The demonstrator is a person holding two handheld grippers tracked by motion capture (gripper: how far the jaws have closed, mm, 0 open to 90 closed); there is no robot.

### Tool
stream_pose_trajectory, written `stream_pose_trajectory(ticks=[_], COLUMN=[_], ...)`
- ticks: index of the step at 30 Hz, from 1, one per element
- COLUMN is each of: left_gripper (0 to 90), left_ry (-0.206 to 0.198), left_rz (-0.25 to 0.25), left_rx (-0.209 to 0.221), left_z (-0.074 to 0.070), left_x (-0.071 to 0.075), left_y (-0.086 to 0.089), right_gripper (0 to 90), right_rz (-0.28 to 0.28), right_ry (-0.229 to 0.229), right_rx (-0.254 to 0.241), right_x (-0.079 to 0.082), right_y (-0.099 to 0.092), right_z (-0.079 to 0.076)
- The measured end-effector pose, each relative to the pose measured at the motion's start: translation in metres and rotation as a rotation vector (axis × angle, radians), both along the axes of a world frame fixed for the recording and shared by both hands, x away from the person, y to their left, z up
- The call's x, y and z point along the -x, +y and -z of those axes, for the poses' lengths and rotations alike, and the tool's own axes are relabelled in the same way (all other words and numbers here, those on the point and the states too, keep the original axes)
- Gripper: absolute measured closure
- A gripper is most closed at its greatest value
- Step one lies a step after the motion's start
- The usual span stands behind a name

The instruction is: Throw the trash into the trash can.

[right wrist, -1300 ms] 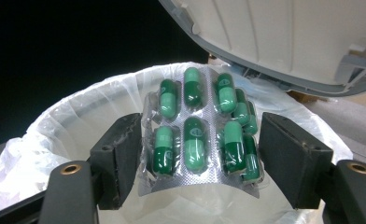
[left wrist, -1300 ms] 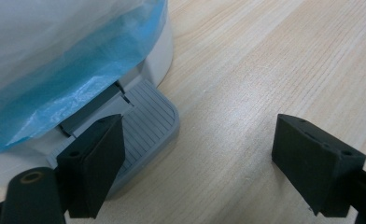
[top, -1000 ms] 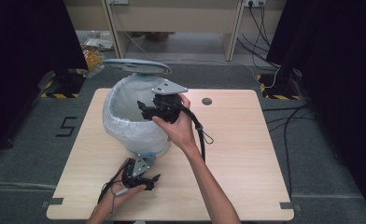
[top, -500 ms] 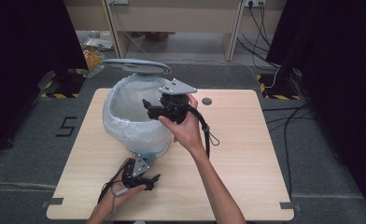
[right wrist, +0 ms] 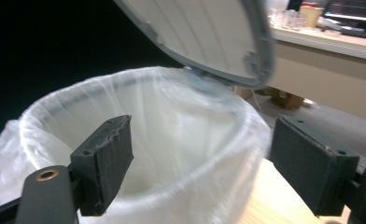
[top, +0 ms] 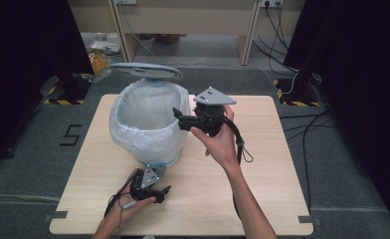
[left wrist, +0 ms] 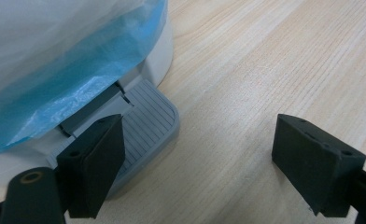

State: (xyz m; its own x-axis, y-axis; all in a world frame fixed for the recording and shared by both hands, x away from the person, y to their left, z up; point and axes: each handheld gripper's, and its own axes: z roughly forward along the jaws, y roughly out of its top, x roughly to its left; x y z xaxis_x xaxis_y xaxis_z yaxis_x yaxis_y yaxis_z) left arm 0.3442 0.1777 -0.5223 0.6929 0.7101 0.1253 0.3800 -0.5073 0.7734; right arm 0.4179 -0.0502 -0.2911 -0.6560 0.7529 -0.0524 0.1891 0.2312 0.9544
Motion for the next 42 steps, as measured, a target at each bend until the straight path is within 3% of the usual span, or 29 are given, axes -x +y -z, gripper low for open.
stream_pose_trajectory(ticks=[12, 19, 29, 33, 42], left_gripper=[16.4, 16.4, 16.5, 16.5, 16.5], left_ry=[-0.001, -0.001, -0.004, -0.004, -0.006], left_rz=[0.001, 0.001, 0.0, -0.001, -0.002], left_rx=[0.0, -0.002, -0.001, 0.0, 0.001], left_z=[0.0, 0.0, 0.0, 0.0, 0.0], left_x=[0.0, 0.0, 0.0, 0.0, 0.0], left_y=[0.0, 0.0, 0.0, 0.0, 0.0], right_gripper=[20.6, 20.6, 20.6, 20.6, 20.6], right_rz=[0.068, 0.104, 0.155, 0.179, 0.206], right_ry=[-0.023, -0.011, 0.035, 0.067, 0.136], right_rx=[-0.002, 0.0, 0.01, 0.046, 0.04], right_x=[0.011, 0.016, 0.019, 0.022, 0.029], right_y=[-0.045, -0.065, -0.094, -0.106, -0.127], right_z=[-0.004, 0.009, 0.036, 0.056, 0.093])
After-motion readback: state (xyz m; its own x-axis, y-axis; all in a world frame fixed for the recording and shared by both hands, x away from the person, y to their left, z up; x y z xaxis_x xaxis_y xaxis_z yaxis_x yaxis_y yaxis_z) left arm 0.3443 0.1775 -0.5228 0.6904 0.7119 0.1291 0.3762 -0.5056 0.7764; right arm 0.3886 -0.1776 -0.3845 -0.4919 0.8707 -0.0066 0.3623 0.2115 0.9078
